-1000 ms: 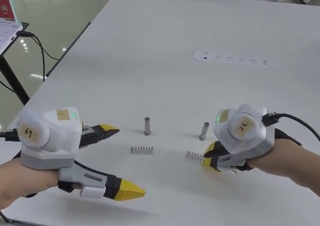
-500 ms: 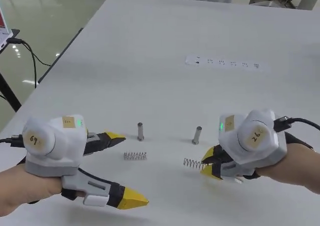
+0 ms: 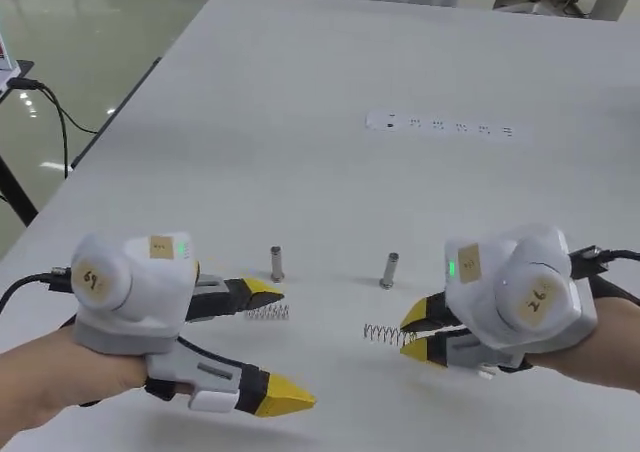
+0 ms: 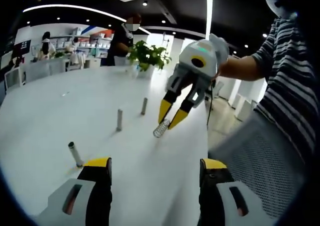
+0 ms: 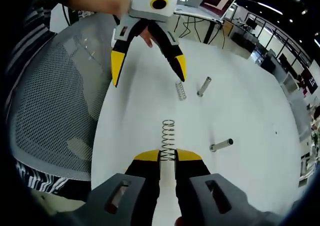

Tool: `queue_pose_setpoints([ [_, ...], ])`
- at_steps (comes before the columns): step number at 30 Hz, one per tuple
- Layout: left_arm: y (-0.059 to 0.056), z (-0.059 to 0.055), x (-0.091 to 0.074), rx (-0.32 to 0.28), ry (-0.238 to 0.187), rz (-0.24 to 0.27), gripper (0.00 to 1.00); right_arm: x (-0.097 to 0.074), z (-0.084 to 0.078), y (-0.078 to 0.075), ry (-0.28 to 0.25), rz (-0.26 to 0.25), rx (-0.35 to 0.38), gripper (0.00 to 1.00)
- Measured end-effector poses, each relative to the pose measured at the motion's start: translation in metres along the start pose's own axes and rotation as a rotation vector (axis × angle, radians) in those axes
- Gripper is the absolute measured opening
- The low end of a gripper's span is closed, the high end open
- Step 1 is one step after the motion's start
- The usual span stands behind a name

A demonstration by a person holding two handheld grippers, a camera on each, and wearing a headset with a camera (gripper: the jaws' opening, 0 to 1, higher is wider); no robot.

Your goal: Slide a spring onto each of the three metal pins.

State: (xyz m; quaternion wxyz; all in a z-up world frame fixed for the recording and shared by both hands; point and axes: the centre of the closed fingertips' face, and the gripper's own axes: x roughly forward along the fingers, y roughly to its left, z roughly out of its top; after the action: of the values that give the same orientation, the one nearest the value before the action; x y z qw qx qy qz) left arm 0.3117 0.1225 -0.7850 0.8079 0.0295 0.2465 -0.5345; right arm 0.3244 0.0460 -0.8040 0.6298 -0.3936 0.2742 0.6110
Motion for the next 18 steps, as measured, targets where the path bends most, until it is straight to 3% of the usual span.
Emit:
queue_pose_setpoints([
  [11,-0.015,0.01,0.031,0.037,-0.003,-0.076,0.48,-0.003,0.004,0.007,-0.023,0.004,-0.027,0.08],
  [18,-0.016,0.014,0.043,0.065,-0.017,-0.077,0.4,-0.007,0.007,0.008,-0.023,-0.001,-0.037,0.08],
])
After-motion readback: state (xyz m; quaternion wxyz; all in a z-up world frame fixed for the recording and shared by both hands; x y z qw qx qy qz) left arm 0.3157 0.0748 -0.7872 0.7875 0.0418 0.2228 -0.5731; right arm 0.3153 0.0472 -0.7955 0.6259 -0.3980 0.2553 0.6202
